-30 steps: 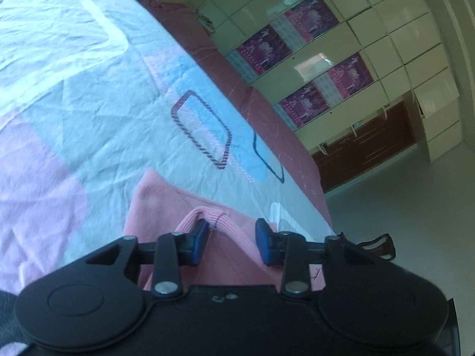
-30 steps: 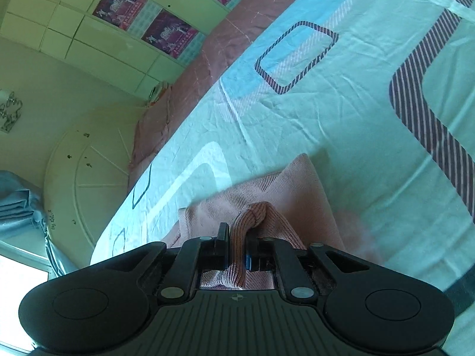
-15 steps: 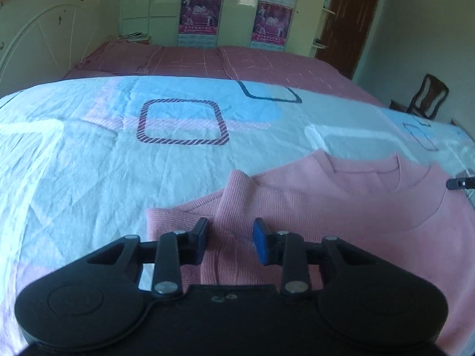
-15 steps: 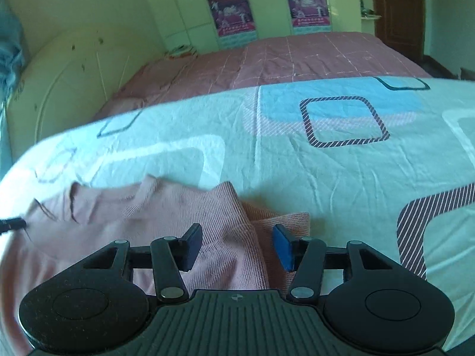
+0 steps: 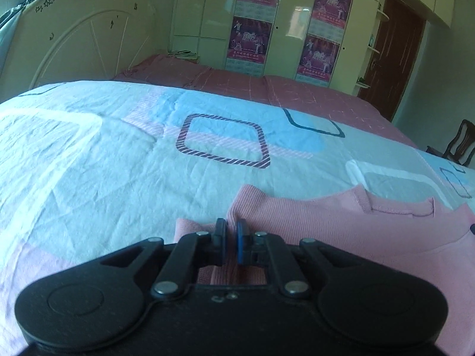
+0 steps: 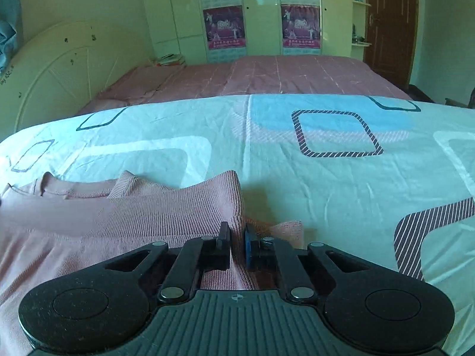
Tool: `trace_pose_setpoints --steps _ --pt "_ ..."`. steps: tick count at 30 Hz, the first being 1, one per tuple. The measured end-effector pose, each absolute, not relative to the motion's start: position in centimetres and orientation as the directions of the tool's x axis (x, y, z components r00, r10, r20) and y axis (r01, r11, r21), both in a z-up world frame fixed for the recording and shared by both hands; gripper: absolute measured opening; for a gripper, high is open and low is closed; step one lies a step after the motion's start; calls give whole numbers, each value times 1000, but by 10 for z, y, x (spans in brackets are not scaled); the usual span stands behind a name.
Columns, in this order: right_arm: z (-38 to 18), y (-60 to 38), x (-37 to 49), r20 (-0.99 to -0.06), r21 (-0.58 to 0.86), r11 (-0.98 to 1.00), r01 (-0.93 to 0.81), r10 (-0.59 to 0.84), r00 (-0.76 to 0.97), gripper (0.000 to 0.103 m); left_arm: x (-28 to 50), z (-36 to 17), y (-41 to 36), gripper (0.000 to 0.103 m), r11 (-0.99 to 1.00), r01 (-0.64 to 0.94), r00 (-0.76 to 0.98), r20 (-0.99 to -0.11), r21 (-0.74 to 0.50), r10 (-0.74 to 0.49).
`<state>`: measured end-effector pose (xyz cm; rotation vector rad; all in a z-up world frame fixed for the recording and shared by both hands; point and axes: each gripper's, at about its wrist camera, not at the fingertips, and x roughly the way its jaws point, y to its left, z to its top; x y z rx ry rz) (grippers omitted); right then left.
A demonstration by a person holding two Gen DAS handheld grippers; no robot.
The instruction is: Fold small clothes
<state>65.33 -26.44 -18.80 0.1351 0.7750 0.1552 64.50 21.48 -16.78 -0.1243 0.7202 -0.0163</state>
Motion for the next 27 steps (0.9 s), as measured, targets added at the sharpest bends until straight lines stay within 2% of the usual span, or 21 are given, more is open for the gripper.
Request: trace_pose_setpoints --steps 4,5,6,7,8,9,11,13,16,18,22,27 --pt "-183 -258 648 -680 127 988 -86 150 717 10 645 -166 215 13 993 -12 745 -664 -114 -67" --pt "-178 -253 647 -679 89 994 -69 111 726 24 643 -162 216 23 993 -22 744 -665 -119 -63" --pt "-170 -245 640 -656 24 999 -44 49 753 58 641 -156 214 32 994 -33 756 -653 -107 -45" --pt "-160 -237 628 -597 -8 998 -65 48 801 82 633 -146 209 38 997 -20 784 -619 -78 -33" --pt "-153 -230 621 -573 4 992 -126 105 813 82 624 -137 200 48 998 14 810 -584 -61 -47" --pt "-148 -219 618 -588 31 984 -174 158 793 80 618 -131 188 49 996 63 815 -573 -65 -89" --pt "-146 -186 614 -615 72 953 -294 274 739 44 612 -129 157 46 977 198 777 -595 -76 -204" --pt "-149 -150 611 -633 100 912 -398 367 681 32 606 -136 119 44 943 329 731 -620 -47 -286" --pt "-162 -104 610 -682 108 850 -515 440 584 30 609 -157 82 38 892 449 629 -691 -49 -355" --pt "-174 -87 615 -707 63 857 -511 399 583 30 615 -168 70 40 897 443 635 -705 -3 -316" --pt "-178 -89 641 -707 153 902 -403 385 593 30 639 -172 80 42 922 378 634 -701 -86 -325" --pt "-174 -81 640 -716 69 897 -437 350 604 30 646 -173 80 47 930 355 638 -704 -91 -312"
